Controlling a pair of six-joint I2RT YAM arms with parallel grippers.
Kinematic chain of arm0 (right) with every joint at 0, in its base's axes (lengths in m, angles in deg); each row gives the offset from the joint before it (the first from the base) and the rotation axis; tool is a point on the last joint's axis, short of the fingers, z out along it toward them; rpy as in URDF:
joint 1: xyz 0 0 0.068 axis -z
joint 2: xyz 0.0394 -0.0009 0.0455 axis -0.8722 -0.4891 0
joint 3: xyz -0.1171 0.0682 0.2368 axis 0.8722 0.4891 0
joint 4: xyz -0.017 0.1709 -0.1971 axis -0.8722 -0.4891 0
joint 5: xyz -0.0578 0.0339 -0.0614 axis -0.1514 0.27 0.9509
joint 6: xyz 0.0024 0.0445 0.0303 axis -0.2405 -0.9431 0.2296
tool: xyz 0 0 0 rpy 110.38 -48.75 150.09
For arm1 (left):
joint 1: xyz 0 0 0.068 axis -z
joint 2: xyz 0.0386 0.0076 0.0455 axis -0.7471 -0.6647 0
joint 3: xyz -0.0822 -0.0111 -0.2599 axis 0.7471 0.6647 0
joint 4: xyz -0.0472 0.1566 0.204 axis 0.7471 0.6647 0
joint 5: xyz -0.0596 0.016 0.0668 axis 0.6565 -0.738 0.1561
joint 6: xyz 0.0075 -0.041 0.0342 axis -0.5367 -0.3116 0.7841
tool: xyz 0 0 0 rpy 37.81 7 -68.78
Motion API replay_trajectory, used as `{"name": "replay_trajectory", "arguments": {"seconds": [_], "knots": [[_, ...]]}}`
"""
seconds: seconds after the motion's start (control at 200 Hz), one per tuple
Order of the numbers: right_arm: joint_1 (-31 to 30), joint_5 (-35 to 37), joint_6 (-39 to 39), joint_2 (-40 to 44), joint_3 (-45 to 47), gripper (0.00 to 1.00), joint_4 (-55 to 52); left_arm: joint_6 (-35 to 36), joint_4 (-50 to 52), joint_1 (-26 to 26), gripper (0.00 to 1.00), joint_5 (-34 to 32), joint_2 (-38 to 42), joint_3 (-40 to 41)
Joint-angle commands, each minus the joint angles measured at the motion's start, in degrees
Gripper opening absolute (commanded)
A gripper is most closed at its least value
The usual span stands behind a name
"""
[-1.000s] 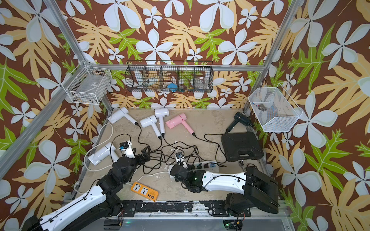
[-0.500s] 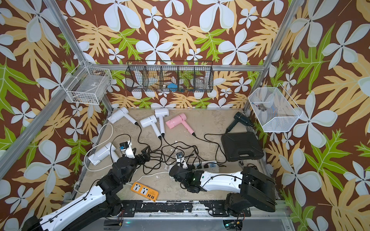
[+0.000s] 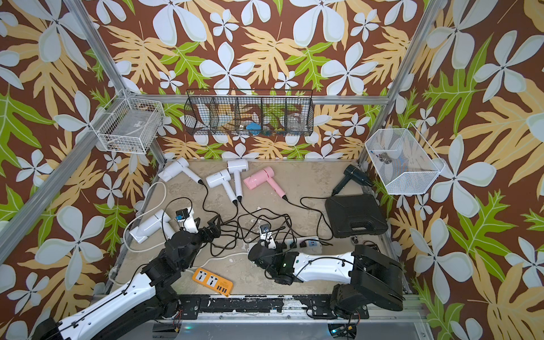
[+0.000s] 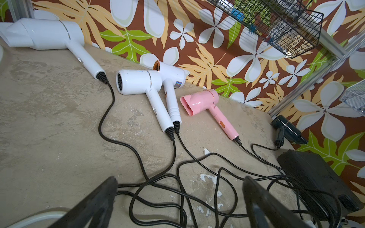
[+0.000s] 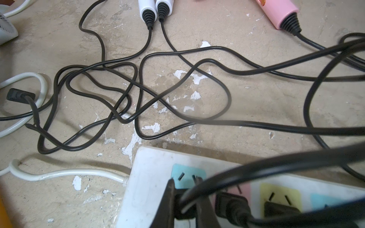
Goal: Charge the blow dryers
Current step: Insert the plug into the socket.
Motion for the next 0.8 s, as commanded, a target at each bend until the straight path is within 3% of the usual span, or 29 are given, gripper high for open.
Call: {"name": "replay_trajectory", "arguments": {"seconds": [0.0, 0.505, 0.796], "knots": [[-0.9, 0.1, -1.7, -0.4, 0.1, 0.0, -2.8, 0.8, -1.6, 0.0, 1.0, 0.2, 0.1, 0.1], [-4.2, 2.3, -4.2, -3.5, -0.5, 0.0, -7.1, 0.8, -1.5, 0.0, 1.0, 0.3, 0.5, 0.2], [-4.5, -0.7, -5.3, -4.7, -0.9, 0.0, -10.3, 0.7, -1.2, 0.0, 1.0, 0.4, 1.1, 0.3]]}}
